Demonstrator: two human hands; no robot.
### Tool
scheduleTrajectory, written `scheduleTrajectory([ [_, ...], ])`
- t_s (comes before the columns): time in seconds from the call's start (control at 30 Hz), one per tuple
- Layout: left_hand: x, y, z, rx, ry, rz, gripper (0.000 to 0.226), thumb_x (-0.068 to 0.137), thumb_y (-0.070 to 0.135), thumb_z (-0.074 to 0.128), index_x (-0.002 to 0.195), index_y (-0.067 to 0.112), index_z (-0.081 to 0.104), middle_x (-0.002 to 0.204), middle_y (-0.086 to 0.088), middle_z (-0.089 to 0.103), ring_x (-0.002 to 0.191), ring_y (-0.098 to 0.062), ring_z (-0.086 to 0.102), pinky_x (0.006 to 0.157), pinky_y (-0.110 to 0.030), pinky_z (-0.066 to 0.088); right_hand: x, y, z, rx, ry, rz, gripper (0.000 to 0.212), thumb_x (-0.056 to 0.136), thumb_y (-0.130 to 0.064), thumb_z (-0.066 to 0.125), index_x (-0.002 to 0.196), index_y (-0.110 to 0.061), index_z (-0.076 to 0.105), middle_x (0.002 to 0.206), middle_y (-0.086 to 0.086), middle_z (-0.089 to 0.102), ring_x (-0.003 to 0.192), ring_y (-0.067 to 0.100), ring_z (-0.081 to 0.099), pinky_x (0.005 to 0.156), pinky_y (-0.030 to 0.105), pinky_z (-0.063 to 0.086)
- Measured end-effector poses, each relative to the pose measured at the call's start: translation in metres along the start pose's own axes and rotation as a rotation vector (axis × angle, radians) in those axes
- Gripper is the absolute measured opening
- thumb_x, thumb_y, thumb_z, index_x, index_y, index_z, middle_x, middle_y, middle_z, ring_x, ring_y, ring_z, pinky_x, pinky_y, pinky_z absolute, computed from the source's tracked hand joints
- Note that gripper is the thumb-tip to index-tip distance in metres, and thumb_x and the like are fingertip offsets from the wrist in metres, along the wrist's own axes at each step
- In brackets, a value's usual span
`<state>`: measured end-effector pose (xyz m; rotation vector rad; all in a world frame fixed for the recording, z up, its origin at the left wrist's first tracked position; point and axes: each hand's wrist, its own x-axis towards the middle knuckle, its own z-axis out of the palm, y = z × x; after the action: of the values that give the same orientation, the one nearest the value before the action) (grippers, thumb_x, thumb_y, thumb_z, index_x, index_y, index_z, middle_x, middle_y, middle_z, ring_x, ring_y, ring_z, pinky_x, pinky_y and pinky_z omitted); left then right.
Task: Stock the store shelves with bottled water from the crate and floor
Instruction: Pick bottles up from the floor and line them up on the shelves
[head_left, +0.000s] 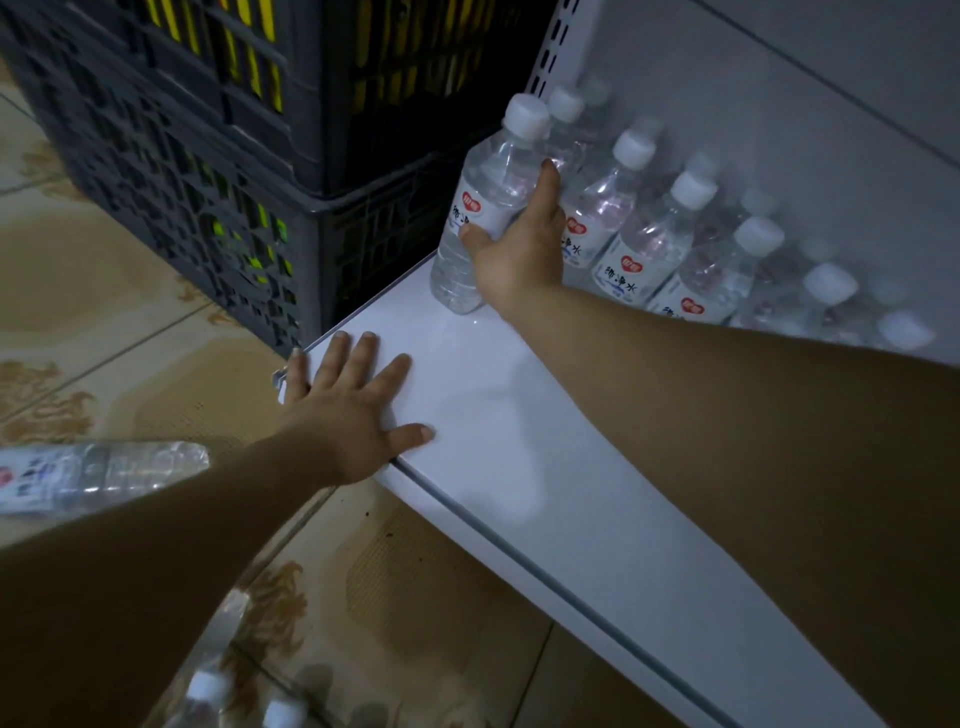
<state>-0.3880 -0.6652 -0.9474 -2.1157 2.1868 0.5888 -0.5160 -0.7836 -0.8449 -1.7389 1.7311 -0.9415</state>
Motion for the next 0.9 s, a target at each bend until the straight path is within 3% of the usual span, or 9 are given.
scheduleTrajectory([
  [0.17, -0.032, -0.004, -0.004, -0.166, 0.013, 0.029, 0.086, 0.084, 0.073, 0.039, 0.152, 0.038, -0.001, 0.161, 0.002, -0.015, 0.146, -0.017, -0.019, 0.114, -0.048, -0.014, -0.018, -0.006, -0.014, -0.032, -0.081, 0.043, 0.092, 0.089, -0.031, 0.068, 0.155, -0.024, 0.003, 0.152, 0.012, 0.023, 0.135, 0.027, 0.036, 0.101, 0.029, 0.036],
  [0.3, -0.090, -0.011, 0.002, -0.295, -0.070, -0.064, 0.086, 0.087, 0.065, 0.046, 0.152, 0.037, -0.002, 0.161, 0.002, -0.013, 0.148, -0.019, -0.013, 0.117, -0.050, -0.004, -0.064, -0.009, -0.016, -0.074, -0.145, 0.047, 0.085, 0.090, -0.035, 0.066, 0.154, -0.019, 0.012, 0.148, 0.013, 0.028, 0.130, 0.026, 0.041, 0.092, 0.022, 0.034],
  [0.47, -0.177, -0.029, 0.017, -0.462, -0.183, -0.250, 0.091, 0.084, 0.056, 0.060, 0.153, 0.035, 0.004, 0.162, -0.001, -0.007, 0.148, -0.022, -0.007, 0.119, -0.050, 0.008, -0.153, -0.023, -0.011, -0.130, -0.379, 0.120, 0.081, 0.093, -0.040, 0.061, 0.154, -0.016, 0.013, 0.155, 0.010, 0.022, 0.137, 0.025, 0.033, 0.103, 0.027, 0.031],
  [0.63, -0.270, -0.036, 0.044, -0.573, -0.200, -0.367, 0.095, 0.082, 0.050, 0.067, 0.154, 0.030, 0.007, 0.162, -0.002, 0.000, 0.149, -0.022, 0.001, 0.117, -0.038, 0.012, -0.250, -0.021, 0.001, -0.214, -0.622, 0.155, 0.071, 0.094, -0.041, 0.058, 0.151, -0.016, 0.024, 0.148, 0.010, 0.034, 0.134, 0.029, 0.040, 0.098, 0.029, 0.036],
  [0.77, -0.337, -0.040, 0.072, -0.659, -0.211, -0.474, 0.095, 0.083, 0.044, 0.069, 0.153, 0.029, 0.007, 0.162, -0.003, 0.005, 0.148, -0.022, 0.007, 0.116, -0.037, 0.015, -0.316, -0.013, 0.016, -0.255, -0.765, 0.244, 0.069, 0.093, -0.046, 0.057, 0.149, -0.016, 0.029, 0.148, 0.009, 0.039, 0.130, 0.028, 0.044, 0.089, 0.027, 0.037],
  [0.9, -0.394, -0.046, 0.087, -0.733, -0.231, -0.577, 0.090, 0.085, 0.041, 0.068, 0.154, 0.025, 0.012, 0.161, -0.002, 0.008, 0.145, -0.025, 0.018, 0.114, -0.036, 0.021, -0.375, -0.013, 0.036, -0.217, -0.888, 0.274, 0.066, 0.089, -0.050, 0.060, 0.144, -0.020, 0.039, 0.137, 0.008, 0.052, 0.119, 0.029, 0.053, 0.094, 0.034, 0.046],
])
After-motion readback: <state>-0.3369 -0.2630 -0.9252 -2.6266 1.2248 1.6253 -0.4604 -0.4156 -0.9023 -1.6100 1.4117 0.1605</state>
